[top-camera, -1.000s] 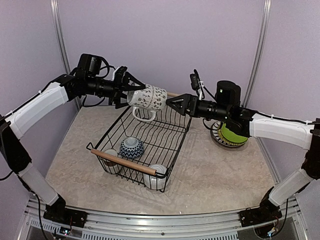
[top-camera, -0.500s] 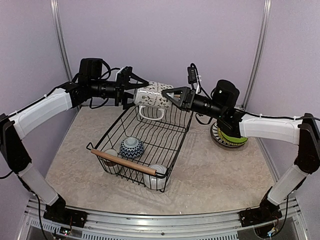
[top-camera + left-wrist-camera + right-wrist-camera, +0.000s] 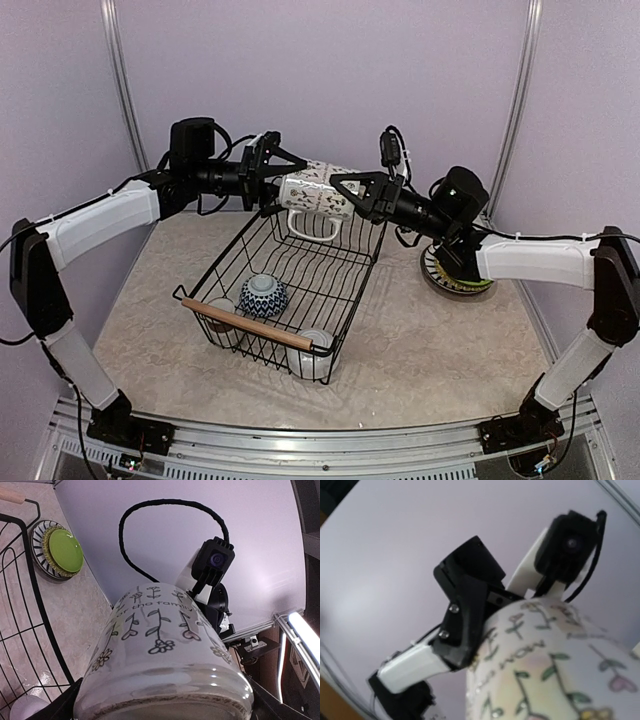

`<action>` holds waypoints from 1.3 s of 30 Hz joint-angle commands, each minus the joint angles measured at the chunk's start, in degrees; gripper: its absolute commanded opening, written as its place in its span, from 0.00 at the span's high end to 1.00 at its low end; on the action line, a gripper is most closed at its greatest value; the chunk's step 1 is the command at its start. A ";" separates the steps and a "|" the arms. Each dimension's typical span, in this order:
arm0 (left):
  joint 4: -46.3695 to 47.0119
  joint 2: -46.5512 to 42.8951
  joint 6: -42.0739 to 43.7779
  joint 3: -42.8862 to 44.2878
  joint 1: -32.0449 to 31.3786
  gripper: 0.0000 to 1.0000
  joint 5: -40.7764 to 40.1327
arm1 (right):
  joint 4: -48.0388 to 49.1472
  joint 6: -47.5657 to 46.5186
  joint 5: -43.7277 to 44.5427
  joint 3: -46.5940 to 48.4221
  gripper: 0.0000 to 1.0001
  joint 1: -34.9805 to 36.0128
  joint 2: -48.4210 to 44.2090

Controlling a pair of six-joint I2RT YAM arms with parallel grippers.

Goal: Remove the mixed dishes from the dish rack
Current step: Pass from the left arm to the right, then place the cup at the center of the board.

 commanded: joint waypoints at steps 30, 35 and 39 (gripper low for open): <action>-35.57 -15.26 35.59 3.52 10.52 0.01 -24.58 | -77.44 -35.23 41.36 8.30 1.00 -6.05 -25.28; -34.51 -17.58 37.32 0.25 10.58 0.01 -26.47 | -97.19 -32.96 51.68 11.15 1.00 -6.01 -25.61; -35.31 -18.23 38.05 -0.43 11.11 0.01 -27.02 | -110.22 -29.07 54.52 11.44 1.00 -6.00 -22.04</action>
